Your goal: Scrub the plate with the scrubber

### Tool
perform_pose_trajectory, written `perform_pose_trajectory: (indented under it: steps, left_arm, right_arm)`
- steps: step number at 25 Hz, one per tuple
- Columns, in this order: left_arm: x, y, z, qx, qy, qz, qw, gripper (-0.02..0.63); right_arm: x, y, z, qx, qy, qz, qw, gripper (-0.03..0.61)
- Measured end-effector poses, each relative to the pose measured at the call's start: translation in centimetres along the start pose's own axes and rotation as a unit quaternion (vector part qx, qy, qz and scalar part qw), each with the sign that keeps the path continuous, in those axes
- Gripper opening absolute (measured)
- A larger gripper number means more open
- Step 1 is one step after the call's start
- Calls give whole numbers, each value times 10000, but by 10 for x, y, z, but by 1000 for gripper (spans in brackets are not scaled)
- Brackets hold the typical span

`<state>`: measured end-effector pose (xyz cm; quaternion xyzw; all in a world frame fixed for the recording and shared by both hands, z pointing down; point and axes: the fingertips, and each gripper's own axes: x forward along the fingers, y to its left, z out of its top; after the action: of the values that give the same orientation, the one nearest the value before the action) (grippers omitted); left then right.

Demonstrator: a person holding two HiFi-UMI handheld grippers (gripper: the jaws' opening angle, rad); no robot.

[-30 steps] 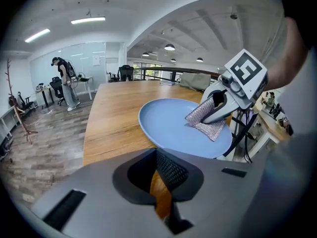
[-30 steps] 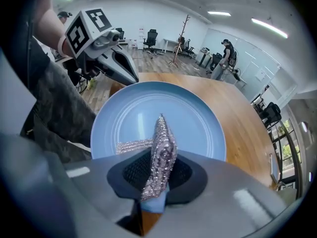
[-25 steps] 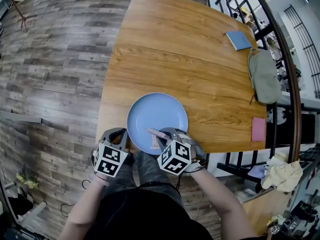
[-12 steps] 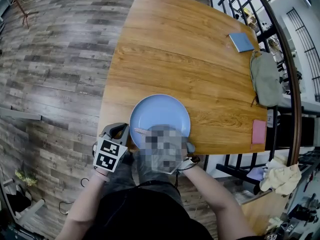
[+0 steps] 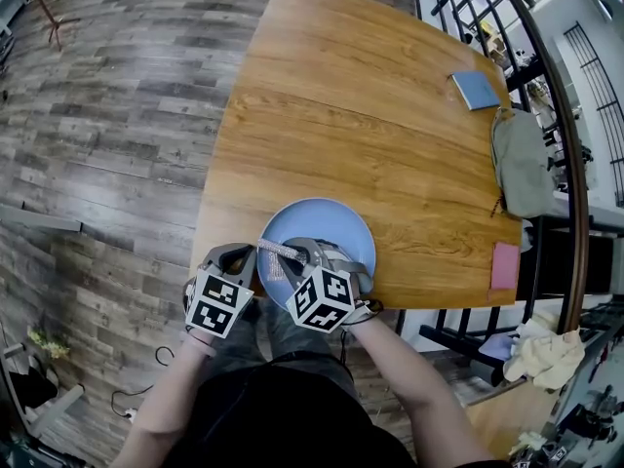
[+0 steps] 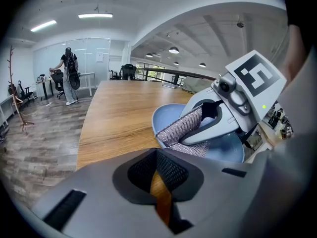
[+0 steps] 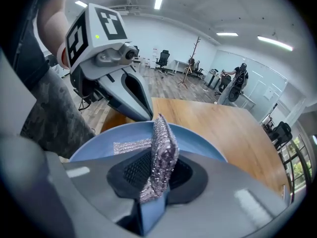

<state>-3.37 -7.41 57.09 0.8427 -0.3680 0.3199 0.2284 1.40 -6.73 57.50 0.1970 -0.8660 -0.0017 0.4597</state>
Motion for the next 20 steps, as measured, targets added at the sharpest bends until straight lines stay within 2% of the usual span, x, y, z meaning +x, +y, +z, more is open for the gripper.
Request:
perform_pose_trajectory:
  steps: [4, 9, 14, 20]
  left_arm:
    - [1, 3, 2, 4, -1, 69, 10000, -3]
    - [2, 2, 7, 138, -56, 97, 9998, -3]
    - [0, 4, 15, 340, -158, 277, 9989, -3]
    - [0, 2, 14, 407, -122, 283, 9987, -3]
  right_arm:
    - [4, -20, 1, 102, 27, -199, 9997, 69]
    - [7, -52, -3, -36, 163, -519, 9985, 69]
    - [7, -89, -13, -100, 274, -832, 9961, 70]
    - [-1, -118, -31, -157, 424, -1139, 9925, 69]
